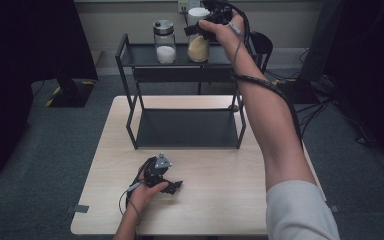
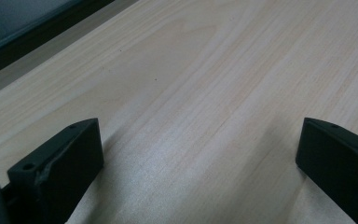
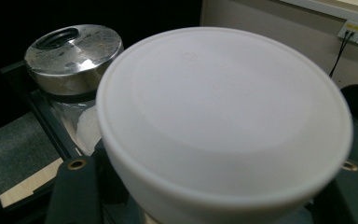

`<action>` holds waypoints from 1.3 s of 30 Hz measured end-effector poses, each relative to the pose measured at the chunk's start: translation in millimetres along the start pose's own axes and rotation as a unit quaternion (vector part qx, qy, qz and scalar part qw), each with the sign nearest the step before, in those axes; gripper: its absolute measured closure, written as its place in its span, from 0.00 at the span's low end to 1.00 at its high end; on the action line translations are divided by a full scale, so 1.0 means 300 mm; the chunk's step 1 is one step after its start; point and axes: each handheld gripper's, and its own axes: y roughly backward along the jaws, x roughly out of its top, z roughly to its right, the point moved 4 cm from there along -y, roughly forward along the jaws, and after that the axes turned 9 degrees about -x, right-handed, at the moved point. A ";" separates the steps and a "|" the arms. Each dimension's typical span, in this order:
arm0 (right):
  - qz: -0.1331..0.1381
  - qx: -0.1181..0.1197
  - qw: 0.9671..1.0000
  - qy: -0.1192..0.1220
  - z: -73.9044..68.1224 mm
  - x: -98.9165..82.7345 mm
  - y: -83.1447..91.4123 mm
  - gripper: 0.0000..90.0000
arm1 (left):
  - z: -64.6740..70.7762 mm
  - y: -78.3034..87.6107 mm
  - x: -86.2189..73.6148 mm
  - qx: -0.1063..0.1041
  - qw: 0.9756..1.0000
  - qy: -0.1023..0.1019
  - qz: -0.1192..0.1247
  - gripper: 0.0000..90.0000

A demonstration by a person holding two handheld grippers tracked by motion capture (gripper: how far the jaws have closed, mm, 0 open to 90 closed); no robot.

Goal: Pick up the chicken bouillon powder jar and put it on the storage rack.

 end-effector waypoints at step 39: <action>0.021 -0.056 0.998 -0.026 -0.070 -0.080 0.073 0.00 | 0.000 0.000 0.000 0.000 1.000 0.000 0.000 0.00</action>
